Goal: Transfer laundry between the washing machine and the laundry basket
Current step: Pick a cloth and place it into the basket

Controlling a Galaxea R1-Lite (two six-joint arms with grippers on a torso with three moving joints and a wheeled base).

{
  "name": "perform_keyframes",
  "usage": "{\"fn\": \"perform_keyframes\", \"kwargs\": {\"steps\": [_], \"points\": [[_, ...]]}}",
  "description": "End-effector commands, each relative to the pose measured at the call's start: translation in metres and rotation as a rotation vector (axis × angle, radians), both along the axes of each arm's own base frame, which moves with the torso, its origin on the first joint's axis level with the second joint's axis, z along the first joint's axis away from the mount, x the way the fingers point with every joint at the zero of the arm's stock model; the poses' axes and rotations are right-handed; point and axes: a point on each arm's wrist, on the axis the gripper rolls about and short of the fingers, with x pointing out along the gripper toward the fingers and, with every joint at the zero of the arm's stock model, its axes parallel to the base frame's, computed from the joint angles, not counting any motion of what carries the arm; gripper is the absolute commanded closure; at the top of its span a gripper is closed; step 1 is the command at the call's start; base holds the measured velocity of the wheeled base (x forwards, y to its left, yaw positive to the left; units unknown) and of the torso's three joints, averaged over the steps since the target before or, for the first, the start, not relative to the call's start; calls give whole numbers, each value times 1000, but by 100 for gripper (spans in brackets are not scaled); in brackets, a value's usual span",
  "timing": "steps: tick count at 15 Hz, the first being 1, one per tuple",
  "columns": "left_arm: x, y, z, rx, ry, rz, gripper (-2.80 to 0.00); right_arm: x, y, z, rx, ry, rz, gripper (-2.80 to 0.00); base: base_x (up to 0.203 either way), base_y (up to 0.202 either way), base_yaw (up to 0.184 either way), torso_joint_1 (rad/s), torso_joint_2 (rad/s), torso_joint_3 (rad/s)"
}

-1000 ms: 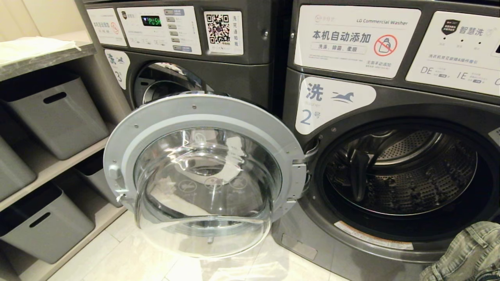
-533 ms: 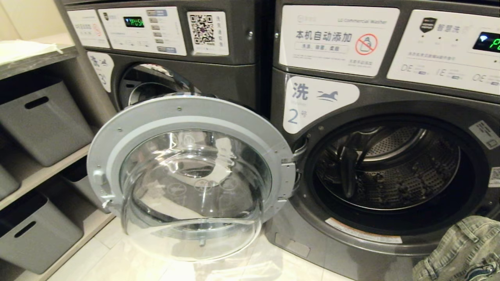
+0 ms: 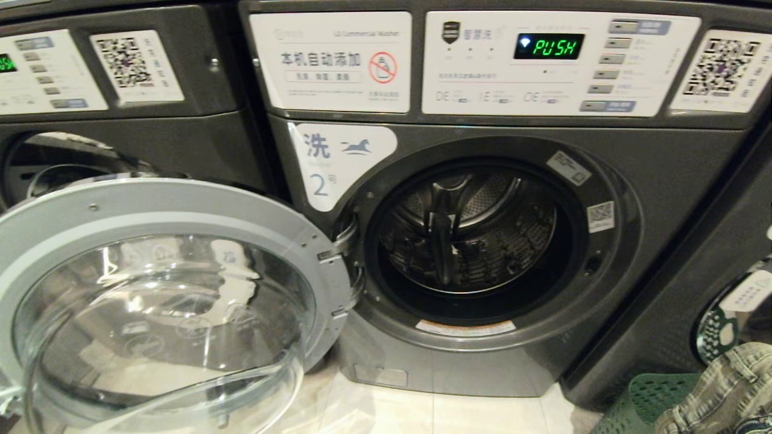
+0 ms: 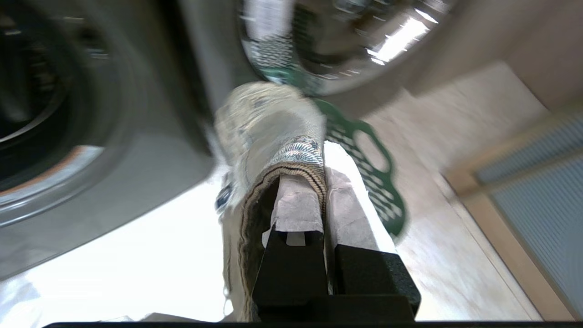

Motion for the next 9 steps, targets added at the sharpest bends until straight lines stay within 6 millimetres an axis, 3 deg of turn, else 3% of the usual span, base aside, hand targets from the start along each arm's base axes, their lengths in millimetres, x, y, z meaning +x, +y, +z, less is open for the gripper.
{"fn": "perform_keyframes", "kwargs": {"steps": [1, 6, 9], "points": [[0, 0, 0, 0, 0, 0, 0, -2, 0, -1, -1, 0, -3, 0, -1, 7, -170, 2, 4, 1], [0, 0, 0, 0, 0, 0, 0, -1, 0, -5, -5, 16, -8, 0, 2, 7, -168, 1, 1, 0], [0, 0, 0, 0, 0, 0, 0, -3, 0, -10, 0, 18, -7, 0, 2, 4, -59, 1, 0, 0]]}}
